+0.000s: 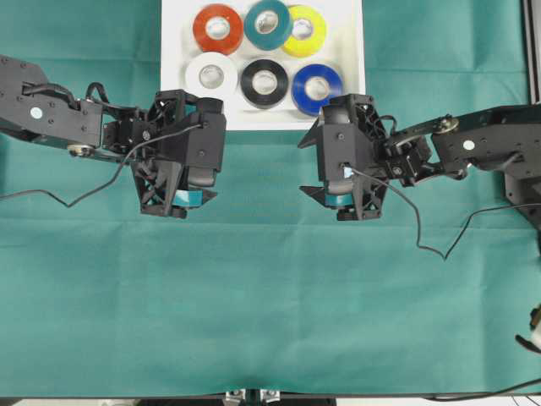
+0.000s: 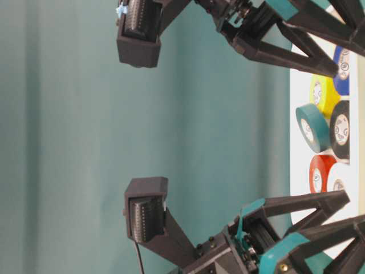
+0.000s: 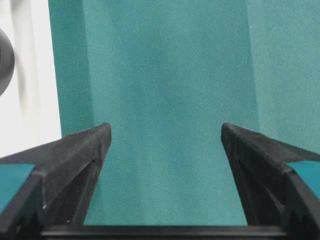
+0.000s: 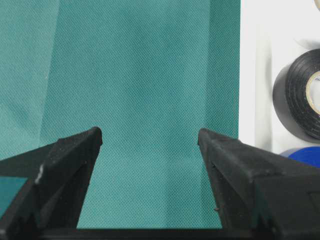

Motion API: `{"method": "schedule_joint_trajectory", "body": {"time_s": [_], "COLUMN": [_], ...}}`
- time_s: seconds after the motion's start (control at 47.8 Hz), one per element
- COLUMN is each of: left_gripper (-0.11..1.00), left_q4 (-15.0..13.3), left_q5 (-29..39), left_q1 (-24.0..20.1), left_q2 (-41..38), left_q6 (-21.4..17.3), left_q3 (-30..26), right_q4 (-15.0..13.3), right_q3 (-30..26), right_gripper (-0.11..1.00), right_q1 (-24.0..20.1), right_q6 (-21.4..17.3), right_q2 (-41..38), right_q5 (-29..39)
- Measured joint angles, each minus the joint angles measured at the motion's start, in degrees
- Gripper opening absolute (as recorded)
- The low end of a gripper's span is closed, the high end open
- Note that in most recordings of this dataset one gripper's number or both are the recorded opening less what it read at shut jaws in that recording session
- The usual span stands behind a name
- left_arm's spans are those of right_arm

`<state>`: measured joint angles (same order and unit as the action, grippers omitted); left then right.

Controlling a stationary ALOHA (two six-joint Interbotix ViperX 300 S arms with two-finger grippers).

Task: Put the tape alternately from left to right into the white case.

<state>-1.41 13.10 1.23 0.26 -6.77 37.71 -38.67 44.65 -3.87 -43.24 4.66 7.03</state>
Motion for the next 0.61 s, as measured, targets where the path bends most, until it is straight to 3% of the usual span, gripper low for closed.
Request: {"method": "schedule_joint_trajectory", "body": {"time_s": [0.606], "left_gripper": [0.75], "left_q4": [0.0], "left_q5": [4.3], "left_q1": [0.1], "left_q2": [10.5], "left_q6": [-0.1], "left_q3": [6.3], "right_q4": [0.0], "right_q3": [3.1], "right_gripper": [0.84], "right_q1": [0.0], "right_q6": [0.0], "right_q2": [7.7], "right_q5": [2.7]}}
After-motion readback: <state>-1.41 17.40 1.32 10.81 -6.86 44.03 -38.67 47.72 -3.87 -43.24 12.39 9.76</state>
